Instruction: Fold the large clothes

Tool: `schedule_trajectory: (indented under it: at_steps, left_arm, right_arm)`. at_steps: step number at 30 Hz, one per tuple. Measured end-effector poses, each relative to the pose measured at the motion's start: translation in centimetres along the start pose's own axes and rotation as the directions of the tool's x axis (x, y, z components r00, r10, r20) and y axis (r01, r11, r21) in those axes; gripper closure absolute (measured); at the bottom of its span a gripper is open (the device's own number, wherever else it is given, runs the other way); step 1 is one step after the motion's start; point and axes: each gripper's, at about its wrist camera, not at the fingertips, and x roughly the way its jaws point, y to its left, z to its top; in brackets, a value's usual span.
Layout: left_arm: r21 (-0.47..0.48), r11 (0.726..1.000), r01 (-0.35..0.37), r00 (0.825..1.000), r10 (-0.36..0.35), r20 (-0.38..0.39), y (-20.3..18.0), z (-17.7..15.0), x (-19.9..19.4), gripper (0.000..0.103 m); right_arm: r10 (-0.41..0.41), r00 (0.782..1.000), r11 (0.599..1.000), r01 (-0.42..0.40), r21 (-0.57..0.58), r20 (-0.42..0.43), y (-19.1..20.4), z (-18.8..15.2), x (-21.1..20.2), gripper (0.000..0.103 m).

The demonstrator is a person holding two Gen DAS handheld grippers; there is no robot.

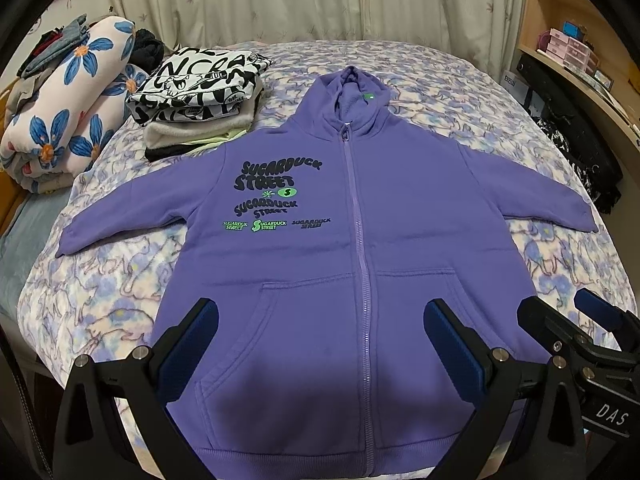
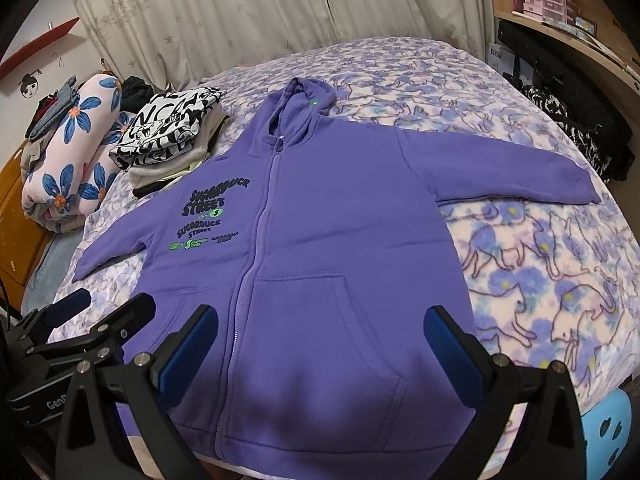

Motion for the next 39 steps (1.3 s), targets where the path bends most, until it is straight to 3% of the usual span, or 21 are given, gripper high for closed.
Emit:
schedule_trajectory:
  at_steps: [31, 39]
  left_arm:
    - [0.0, 1.0, 0.0, 1.0, 0.0, 0.005, -0.5, -0.2, 0.0, 0.002]
    - [0.016, 1.0, -0.005, 0.999, 0.004, 0.038, -1.5, 0.9, -0.4, 0.002]
  right_arm:
    - [0.029, 1.0, 0.999, -0.029, 0.021, 0.001, -0.3, -0.1, -0.1, 0.0]
    - [0.057, 0.998, 0.997, -0.057, 0.045, 0.019, -0.6, 0.6, -0.3, 0.0]
